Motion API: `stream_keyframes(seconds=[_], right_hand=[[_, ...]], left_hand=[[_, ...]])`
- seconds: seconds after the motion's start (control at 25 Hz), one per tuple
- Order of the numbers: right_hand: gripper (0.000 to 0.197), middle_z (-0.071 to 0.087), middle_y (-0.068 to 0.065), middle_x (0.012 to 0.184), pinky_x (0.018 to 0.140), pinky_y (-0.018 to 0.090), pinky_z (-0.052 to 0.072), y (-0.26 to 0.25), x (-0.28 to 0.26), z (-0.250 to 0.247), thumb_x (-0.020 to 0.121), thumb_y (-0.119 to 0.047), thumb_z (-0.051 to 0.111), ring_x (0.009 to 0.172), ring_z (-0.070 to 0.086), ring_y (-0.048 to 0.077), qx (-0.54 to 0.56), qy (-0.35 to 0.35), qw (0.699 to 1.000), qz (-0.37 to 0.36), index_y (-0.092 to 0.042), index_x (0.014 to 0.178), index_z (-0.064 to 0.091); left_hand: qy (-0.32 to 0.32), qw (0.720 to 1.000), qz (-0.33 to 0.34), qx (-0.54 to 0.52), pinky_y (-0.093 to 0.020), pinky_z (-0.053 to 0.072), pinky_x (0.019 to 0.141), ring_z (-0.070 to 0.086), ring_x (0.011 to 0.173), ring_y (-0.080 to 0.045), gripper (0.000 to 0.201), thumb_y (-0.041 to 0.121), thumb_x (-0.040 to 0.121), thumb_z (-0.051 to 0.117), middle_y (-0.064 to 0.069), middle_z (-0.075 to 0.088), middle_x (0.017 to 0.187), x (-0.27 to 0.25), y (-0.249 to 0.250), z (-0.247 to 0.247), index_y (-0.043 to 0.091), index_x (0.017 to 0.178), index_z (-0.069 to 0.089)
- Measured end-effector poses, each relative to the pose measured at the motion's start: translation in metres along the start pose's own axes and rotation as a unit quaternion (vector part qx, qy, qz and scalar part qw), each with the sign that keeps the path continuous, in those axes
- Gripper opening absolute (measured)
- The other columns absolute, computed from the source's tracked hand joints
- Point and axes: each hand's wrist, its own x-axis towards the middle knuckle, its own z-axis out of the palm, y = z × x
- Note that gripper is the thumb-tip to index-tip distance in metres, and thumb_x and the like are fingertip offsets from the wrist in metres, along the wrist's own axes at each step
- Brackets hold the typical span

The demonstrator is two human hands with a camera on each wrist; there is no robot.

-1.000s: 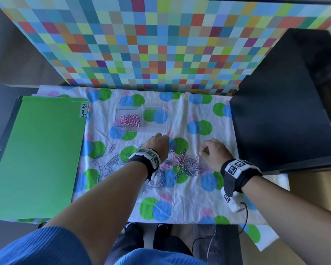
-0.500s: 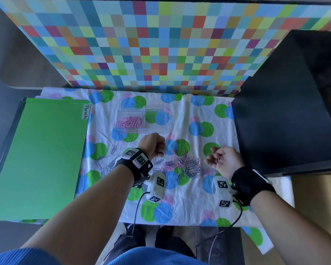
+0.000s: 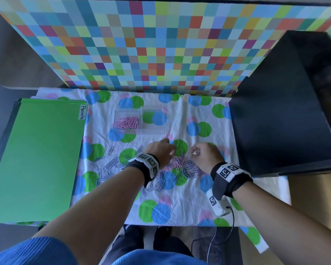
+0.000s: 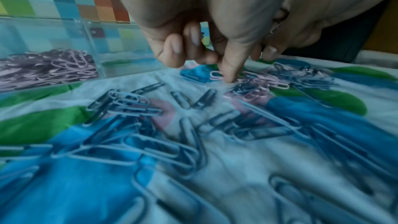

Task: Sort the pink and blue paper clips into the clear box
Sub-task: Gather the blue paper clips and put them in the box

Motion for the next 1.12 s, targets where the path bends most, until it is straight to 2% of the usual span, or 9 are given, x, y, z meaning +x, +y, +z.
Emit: stream_keyframes(seconds=[0.24,0.4,0.48,0.52,0.64,0.72,0.88,1.0,1.12], right_hand=[[0.005,0.068,-0.002,0.081,0.064,0.027,0.052,0.0,0.001,0.003,0.084,-0.016,0.061,0.076,0.064,0.019,-0.094,-0.036,0.994,-0.043,-0.017,0.083,0.066],[0.006,0.066,0.001,0.082,0.066,0.032,0.052,-0.004,0.0,-0.005,0.083,-0.015,0.056,0.076,0.062,0.023,-0.054,-0.027,0.998,-0.013,-0.016,0.082,0.061],[0.004,0.063,0.001,0.077,0.065,0.033,0.049,-0.014,-0.002,-0.013,0.084,-0.017,0.056,0.071,0.06,0.022,-0.001,-0.022,1.0,-0.016,-0.014,0.082,0.059],[0.006,0.063,0.003,0.075,0.064,0.033,0.048,-0.022,-0.004,-0.017,0.084,-0.017,0.056,0.07,0.059,0.021,0.018,-0.023,0.999,-0.031,-0.013,0.081,0.058],[0.005,0.058,-0.004,0.069,0.056,0.026,0.042,-0.058,-0.013,-0.024,0.082,-0.015,0.059,0.064,0.054,0.013,0.017,-0.052,0.992,-0.113,-0.013,0.078,0.059],[0.004,0.056,-0.003,0.074,0.062,0.026,0.045,-0.082,-0.016,-0.023,0.079,-0.011,0.057,0.069,0.056,0.015,-0.031,-0.086,0.98,-0.178,-0.012,0.08,0.061],[0.022,0.06,0.006,0.099,0.079,0.038,0.051,-0.107,-0.02,-0.017,0.077,-0.008,0.051,0.09,0.059,0.025,-0.128,-0.133,0.949,-0.254,-0.013,0.096,0.062],[0.028,0.065,0.0,0.109,0.093,0.019,0.043,-0.108,-0.026,-0.029,0.084,-0.007,0.056,0.096,0.061,0.015,-0.01,-0.07,0.957,-0.281,-0.016,0.108,0.066],[0.022,0.065,-0.007,0.104,0.099,0.017,0.039,-0.088,-0.025,-0.047,0.086,-0.009,0.06,0.096,0.063,0.01,0.068,0.026,0.97,-0.233,-0.016,0.105,0.068]], left_hand=[[0.029,1.0,-0.011,0.0,-0.032,0.044,0.066,0.061,0.085,-0.026,0.011,0.028,0.092,0.052,-0.001,0.054,0.1,-0.01,-0.008,0.002,0.024,0.095,0.063],[0.091,0.981,-0.067,-0.161,-0.03,0.051,0.073,0.063,0.081,-0.02,0.01,0.017,0.086,0.055,0.0,0.067,0.089,-0.017,-0.012,0.006,0.022,0.089,0.064],[0.114,0.934,-0.137,-0.311,-0.026,0.049,0.063,0.059,0.065,-0.017,0.018,0.01,0.083,0.054,0.001,0.066,0.077,-0.018,-0.014,0.007,0.019,0.095,0.065],[0.105,0.885,-0.177,-0.418,-0.025,0.045,0.055,0.053,0.057,-0.015,0.021,0.006,0.084,0.051,0.0,0.062,0.071,-0.017,-0.014,0.006,0.015,0.096,0.066],[0.051,0.635,-0.25,-0.729,-0.023,0.041,0.046,0.047,0.048,-0.015,0.024,0.002,0.086,0.04,-0.006,0.051,0.062,-0.022,0.001,-0.001,0.002,0.081,0.063],[0.026,0.543,-0.247,-0.802,-0.025,0.045,0.046,0.053,0.048,-0.019,0.027,0.004,0.087,0.034,-0.009,0.055,0.06,-0.025,0.012,-0.007,0.001,0.075,0.058],[0.028,0.499,-0.2,-0.843,-0.028,0.038,0.053,0.051,0.062,-0.024,0.03,0.011,0.088,0.029,-0.013,0.053,0.069,-0.032,0.016,-0.013,0.005,0.085,0.058],[0.098,0.462,-0.225,-0.852,-0.022,0.04,0.046,0.051,0.05,-0.017,0.035,0.006,0.088,0.031,-0.008,0.053,0.055,-0.03,-0.006,-0.027,0.005,0.065,0.057],[0.178,0.5,-0.264,-0.805,-0.018,0.037,0.041,0.048,0.046,-0.014,0.026,0.004,0.087,0.034,-0.004,0.053,0.054,-0.013,-0.053,-0.054,0.008,0.069,0.052]])
